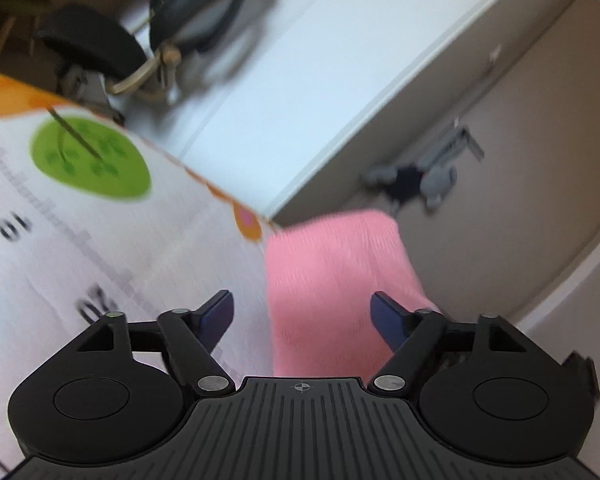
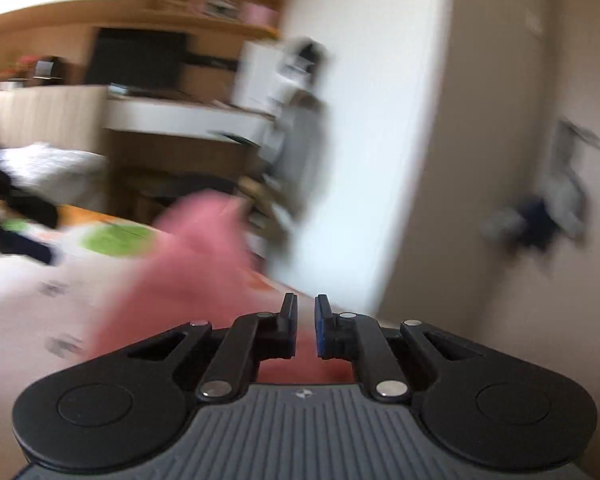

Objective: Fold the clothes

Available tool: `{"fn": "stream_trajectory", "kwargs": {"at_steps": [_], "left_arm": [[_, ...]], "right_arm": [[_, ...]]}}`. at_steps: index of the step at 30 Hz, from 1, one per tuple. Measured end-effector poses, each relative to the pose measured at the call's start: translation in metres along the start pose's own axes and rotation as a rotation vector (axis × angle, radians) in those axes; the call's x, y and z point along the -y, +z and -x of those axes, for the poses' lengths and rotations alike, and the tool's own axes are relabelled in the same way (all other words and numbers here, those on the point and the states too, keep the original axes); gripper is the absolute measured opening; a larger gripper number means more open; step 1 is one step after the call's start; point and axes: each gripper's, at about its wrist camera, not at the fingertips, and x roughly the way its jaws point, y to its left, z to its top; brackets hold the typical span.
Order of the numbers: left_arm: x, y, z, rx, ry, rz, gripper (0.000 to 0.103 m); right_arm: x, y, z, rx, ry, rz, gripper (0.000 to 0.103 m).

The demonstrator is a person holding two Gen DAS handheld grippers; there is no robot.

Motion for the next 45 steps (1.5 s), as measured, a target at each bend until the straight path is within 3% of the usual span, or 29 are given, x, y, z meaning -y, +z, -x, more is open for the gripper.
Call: {"fn": "stream_trajectory", "kwargs": {"at_steps": [3, 5, 7, 11, 14, 17, 19, 20, 21, 23, 27, 30, 34, 35, 36, 37, 38, 41, 45], "left_arm": [[0.009, -0.009, -0.027, -0.072, -0.018, -0.015, 0.093], [0.017, -0.015, -0.045, -0.117, -0.019, -0.036, 0.093], [0.024, -0.020, -0.061, -0.131, 0.032, -0.081, 0.093], [0.027, -0.024, -0.073, -0.124, 0.104, -0.115, 0.092], [0.017, -0.026, -0.062, -0.077, 0.165, -0.049, 0.092], [0.002, -0.026, -0.046, -0.007, 0.234, 0.029, 0.091], [-0.009, -0.025, -0.038, 0.032, 0.275, 0.070, 0.085], [-0.014, -0.024, -0.036, 0.039, 0.291, 0.079, 0.067], [-0.019, -0.023, -0.034, 0.045, 0.308, 0.088, 0.039], [-0.021, -0.020, -0.033, 0.042, 0.311, 0.075, 0.019], [0.002, -0.012, -0.028, 0.053, 0.214, 0.006, 0.014], [0.011, -0.007, -0.019, 0.060, 0.139, 0.033, 0.014], [0.020, -0.009, -0.015, 0.052, 0.078, 0.023, 0.012], [0.021, -0.010, -0.015, 0.048, 0.063, 0.016, 0.013], [0.022, -0.011, -0.014, 0.049, 0.053, 0.012, 0.017], [0.022, -0.011, -0.012, 0.061, 0.048, 0.013, 0.026], [0.020, -0.010, -0.007, 0.081, 0.031, 0.022, 0.046], [0.016, -0.001, 0.012, 0.155, -0.047, 0.050, 0.052], [0.029, 0.006, 0.031, 0.256, -0.037, -0.017, 0.081]], "right_arm": [[0.032, -0.021, -0.011, -0.076, -0.039, -0.065, 0.009], [0.041, -0.026, -0.010, -0.072, 0.014, -0.110, 0.009], [0.043, -0.026, -0.005, -0.047, 0.067, -0.118, 0.010], [0.023, -0.019, 0.015, 0.030, 0.128, -0.033, 0.045], [0.001, -0.014, 0.027, 0.062, 0.172, 0.011, 0.047], [-0.025, -0.011, 0.031, 0.063, 0.230, 0.077, 0.056], [-0.043, -0.009, 0.033, 0.064, 0.268, 0.121, 0.061], [-0.052, -0.009, 0.035, 0.065, 0.287, 0.143, 0.063], [-0.061, -0.008, 0.036, 0.065, 0.306, 0.165, 0.067], [-0.079, -0.006, 0.039, 0.066, 0.345, 0.209, 0.070], [-0.130, 0.000, 0.034, 0.095, 0.373, 0.341, 0.081], [-0.174, 0.004, 0.028, 0.126, 0.377, 0.455, 0.083], [-0.203, 0.014, 0.000, 0.156, 0.291, 0.495, 0.082], [-0.204, 0.015, -0.007, 0.158, 0.278, 0.487, 0.063], [-0.205, 0.016, -0.014, 0.160, 0.265, 0.478, 0.021], [-0.199, 0.020, -0.018, 0.149, 0.267, 0.432, 0.019], [-0.190, 0.024, -0.021, 0.134, 0.274, 0.372, 0.018], [-0.162, 0.035, -0.018, 0.129, 0.260, 0.244, 0.018], [-0.103, 0.043, 0.011, 0.176, 0.163, 0.122, 0.018]]}}
